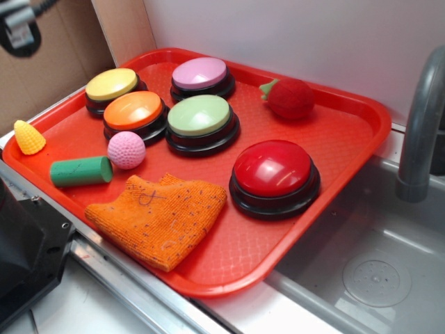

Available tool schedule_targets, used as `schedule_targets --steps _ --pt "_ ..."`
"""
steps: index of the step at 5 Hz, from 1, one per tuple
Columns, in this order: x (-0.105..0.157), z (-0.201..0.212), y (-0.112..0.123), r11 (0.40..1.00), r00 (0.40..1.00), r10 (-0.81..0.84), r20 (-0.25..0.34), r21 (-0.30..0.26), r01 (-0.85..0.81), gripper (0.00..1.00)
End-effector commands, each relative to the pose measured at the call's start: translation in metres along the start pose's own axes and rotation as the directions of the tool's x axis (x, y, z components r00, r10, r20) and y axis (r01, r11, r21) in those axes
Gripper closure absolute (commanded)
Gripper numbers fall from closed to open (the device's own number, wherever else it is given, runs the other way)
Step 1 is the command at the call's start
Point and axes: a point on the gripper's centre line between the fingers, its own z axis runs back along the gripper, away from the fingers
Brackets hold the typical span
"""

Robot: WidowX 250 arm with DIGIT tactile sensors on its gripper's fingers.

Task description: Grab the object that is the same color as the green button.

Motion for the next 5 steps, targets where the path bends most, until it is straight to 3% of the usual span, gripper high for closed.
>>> schedule_targets --steps 1,2,4,5 --pt "0.012 -0.056 0.018 0.978 0.978 -0.203 0.042 0.055 0.201 0.0" --pt "0.009 -0.086 0.03 0.976 0.976 -0.208 0.061 0.082 0.203 0.0" --pt "0.013 -0.134 0.049 0.96 0.964 -0.263 0.027 0.105 0.259 0.0" --pt "0.013 -0.154 0.058 0.959 0.962 -0.273 0.026 0.088 0.27 0.0"
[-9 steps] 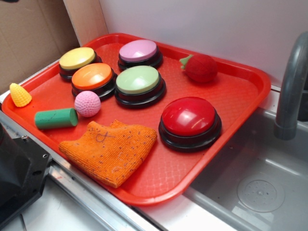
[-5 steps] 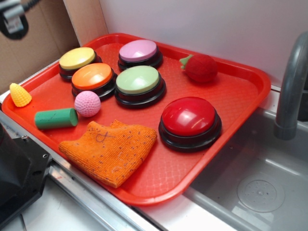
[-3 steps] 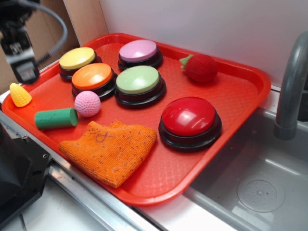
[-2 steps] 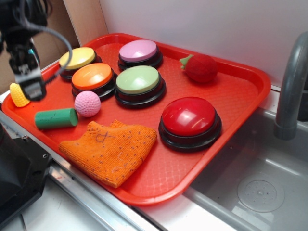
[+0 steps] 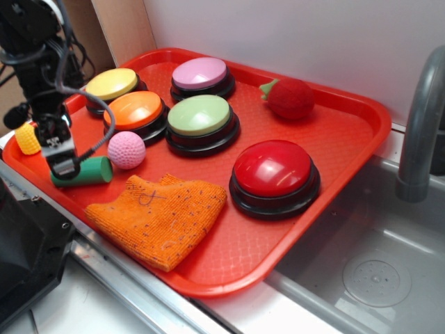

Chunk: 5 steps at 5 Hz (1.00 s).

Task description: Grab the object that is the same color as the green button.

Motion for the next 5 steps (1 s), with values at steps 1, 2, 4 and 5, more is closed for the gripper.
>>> schedule_targets --steps 1,2,4,5 --pt "0.01 -0.029 0.013 0.999 0.998 -0.049 0.039 -0.02 0.05 0.0" --pt "0.011 -0.038 0.011 0.997 0.997 -0.064 0.04 -0.04 0.066 0.0" --pt "0.017 -0.036 0.006 0.998 0.997 -0.065 0.04 -0.025 0.066 1.0" --pt "0.023 -0.026 0.002 0.999 0.999 -0.019 0.041 -0.028 0.02 1.0"
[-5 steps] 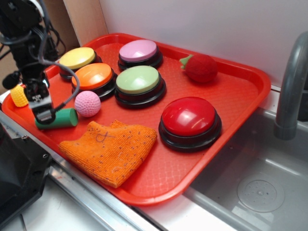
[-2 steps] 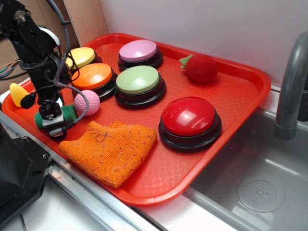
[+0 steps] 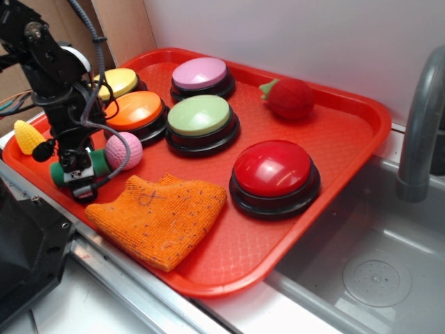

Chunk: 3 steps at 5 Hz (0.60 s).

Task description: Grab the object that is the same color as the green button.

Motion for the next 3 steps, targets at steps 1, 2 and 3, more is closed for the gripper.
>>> schedule_targets --steps 1,2,3 --pt "0.032 0.052 -0.007 0.987 0.987 0.158 0.003 0.02 -0.158 1.0" --pt "0.046 0.087 -0.012 0.956 0.956 0.291 -0.041 -0.02 -0.292 1.0" --pt "0.056 0.111 -0.013 0.899 0.902 0.429 -0.056 -0.077 -0.432 1.0"
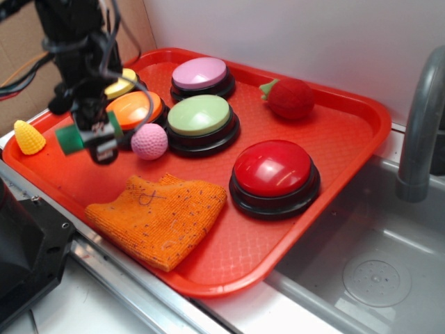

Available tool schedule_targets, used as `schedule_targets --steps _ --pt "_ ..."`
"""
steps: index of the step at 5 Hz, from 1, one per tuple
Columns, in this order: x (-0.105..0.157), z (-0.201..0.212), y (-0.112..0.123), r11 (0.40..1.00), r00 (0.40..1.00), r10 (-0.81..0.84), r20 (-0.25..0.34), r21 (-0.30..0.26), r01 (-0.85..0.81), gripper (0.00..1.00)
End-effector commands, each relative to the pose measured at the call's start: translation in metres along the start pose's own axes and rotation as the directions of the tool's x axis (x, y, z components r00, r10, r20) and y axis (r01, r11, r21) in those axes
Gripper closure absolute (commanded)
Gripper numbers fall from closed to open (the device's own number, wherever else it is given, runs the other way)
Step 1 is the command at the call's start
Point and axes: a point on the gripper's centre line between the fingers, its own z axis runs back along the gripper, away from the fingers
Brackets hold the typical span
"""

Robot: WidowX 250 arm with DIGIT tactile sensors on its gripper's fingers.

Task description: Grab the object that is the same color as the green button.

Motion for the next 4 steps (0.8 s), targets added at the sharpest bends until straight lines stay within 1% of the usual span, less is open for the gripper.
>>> schedule_targets --steps 1,2,3,4 --pt "0.017 0.075 -0.011 0.95 0.95 0.302 0.074 -0.11 -0.293 1.0" --pt "0.015 0.097 -0.023 0.926 0.923 0.367 0.114 -0.138 -0.351 1.0" --pt "0.017 0.096 -0.031 0.883 0.881 0.464 0.097 -0.127 -0.451 1.0" --pt "0.014 0.086 -0.022 0.877 0.878 0.475 0.053 -0.11 -0.468 1.0"
